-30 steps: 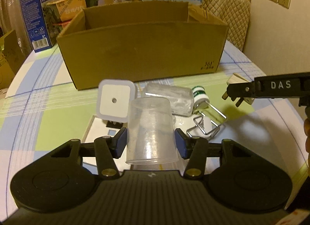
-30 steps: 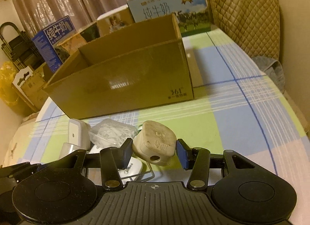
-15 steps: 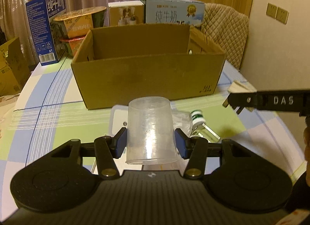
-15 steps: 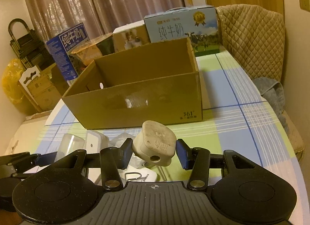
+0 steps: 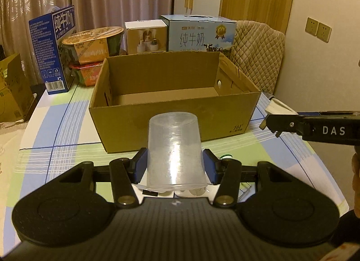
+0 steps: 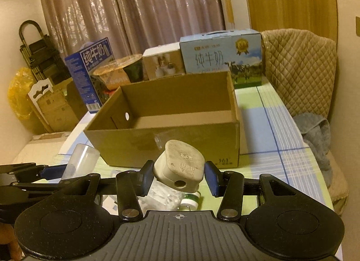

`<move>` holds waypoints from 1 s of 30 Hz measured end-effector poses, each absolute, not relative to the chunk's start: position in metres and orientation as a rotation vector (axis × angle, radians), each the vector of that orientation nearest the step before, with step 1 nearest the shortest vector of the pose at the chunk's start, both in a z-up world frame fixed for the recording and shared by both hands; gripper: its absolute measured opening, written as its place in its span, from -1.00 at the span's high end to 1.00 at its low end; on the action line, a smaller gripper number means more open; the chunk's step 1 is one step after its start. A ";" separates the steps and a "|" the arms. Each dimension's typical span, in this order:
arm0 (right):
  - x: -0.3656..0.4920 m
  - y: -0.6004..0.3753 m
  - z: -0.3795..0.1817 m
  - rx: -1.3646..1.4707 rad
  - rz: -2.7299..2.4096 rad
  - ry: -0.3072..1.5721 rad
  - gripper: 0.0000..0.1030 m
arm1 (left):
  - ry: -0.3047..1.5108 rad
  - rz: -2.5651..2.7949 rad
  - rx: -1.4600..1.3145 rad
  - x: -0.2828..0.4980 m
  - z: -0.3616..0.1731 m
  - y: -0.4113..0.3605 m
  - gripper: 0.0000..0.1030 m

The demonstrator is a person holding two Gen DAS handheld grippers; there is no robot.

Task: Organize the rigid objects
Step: 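Lift the cup with the left tool while the right tool carries the plug over the box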

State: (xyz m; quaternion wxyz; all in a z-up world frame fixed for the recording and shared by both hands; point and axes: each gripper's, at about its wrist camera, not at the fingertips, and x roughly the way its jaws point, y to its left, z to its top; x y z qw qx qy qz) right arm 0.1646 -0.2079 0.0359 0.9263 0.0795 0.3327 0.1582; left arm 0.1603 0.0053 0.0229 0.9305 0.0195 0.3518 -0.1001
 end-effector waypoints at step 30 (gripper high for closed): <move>0.219 -0.203 0.072 0.048 0.326 0.631 0.12 | 0.712 -0.243 0.052 0.224 0.052 0.022 0.08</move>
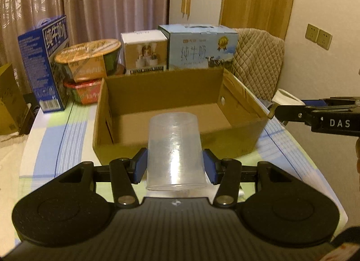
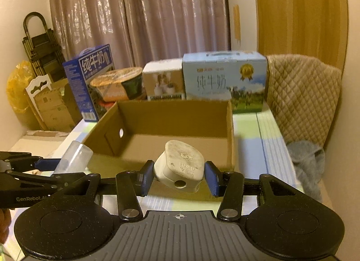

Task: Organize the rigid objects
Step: 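Lift the cup with the left tool while the right tool carries the plug over the box, then open the left tool to drop the cup into the box while the right tool releases the plug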

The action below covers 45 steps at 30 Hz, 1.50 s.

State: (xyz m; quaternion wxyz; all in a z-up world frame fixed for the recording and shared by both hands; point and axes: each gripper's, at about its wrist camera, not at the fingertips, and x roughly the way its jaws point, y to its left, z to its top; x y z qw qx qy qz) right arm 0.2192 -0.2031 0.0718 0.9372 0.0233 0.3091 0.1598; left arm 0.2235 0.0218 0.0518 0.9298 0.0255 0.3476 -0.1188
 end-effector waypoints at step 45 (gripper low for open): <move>0.381 -0.165 -0.029 -0.005 0.324 0.887 0.12 | 0.894 -0.221 0.054 0.401 -0.017 0.027 0.07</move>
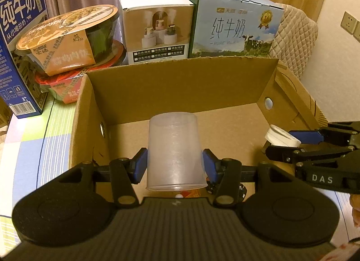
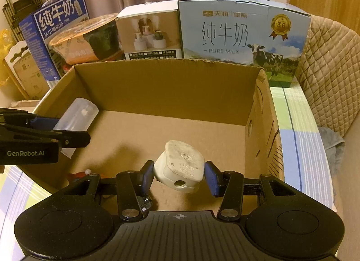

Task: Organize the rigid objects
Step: 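Open the left tool to drop the cup into the box while the right tool releases the plug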

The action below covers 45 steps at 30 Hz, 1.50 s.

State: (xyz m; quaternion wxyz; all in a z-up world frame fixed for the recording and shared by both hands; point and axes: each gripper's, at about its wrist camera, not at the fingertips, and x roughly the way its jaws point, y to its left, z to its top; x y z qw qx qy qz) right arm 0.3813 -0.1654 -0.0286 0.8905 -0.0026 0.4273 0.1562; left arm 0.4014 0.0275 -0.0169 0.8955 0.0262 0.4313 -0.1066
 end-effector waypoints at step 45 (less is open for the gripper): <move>0.290 -0.200 0.028 0.118 0.227 0.711 -0.34 | 0.713 -0.092 0.007 0.281 0.038 0.045 -0.62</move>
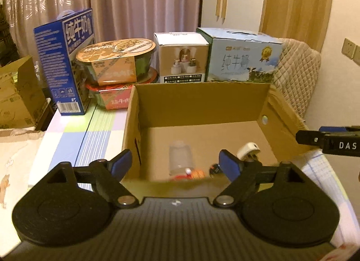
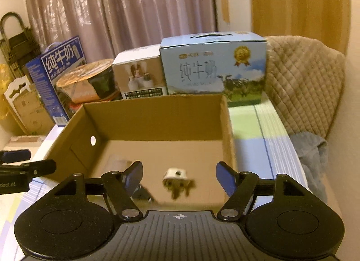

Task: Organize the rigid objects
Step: 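Open the left tool to drop the cup into the box while the right tool releases the plug, then withdraw both tools from the box back over the remaining items on the table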

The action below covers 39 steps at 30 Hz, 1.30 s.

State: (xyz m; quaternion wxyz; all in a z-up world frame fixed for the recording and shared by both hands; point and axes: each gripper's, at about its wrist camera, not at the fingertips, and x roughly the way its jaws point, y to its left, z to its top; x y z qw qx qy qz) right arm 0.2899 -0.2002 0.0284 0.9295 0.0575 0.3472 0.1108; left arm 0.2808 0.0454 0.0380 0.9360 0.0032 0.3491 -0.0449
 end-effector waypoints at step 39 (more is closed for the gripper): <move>0.050 -0.210 0.024 0.123 0.178 0.829 -0.72 | 0.804 -0.069 -0.048 0.056 0.032 0.039 -0.98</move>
